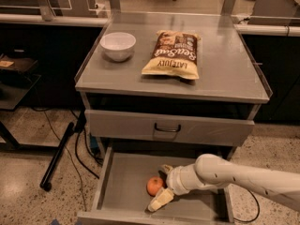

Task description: Pick orange from middle drawer and place on counter

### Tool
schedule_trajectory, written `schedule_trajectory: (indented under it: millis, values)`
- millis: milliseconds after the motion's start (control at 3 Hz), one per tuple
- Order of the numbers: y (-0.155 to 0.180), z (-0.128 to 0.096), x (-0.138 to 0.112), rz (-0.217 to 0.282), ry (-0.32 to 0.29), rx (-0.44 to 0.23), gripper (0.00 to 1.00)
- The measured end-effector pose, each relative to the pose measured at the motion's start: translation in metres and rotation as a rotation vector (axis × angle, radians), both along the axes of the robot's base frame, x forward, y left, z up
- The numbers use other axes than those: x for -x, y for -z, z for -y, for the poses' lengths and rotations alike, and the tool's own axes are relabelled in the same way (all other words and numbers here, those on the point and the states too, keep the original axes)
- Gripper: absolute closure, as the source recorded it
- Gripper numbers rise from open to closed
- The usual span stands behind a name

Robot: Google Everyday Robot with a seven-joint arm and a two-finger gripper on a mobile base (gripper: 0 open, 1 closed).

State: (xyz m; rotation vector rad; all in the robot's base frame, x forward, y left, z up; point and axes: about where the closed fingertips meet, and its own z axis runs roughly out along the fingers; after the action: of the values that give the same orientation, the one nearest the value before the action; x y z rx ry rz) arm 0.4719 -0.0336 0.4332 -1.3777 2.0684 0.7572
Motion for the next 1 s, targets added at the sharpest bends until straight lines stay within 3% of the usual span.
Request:
schedule_trajectory:
  millis: [667,1000]
  values:
    - [0.029,-0.018,-0.005,-0.011,0.061,-0.114,0.0]
    - [0.04,-0.032,-0.028,0.003,0.064,-0.152,0.0]
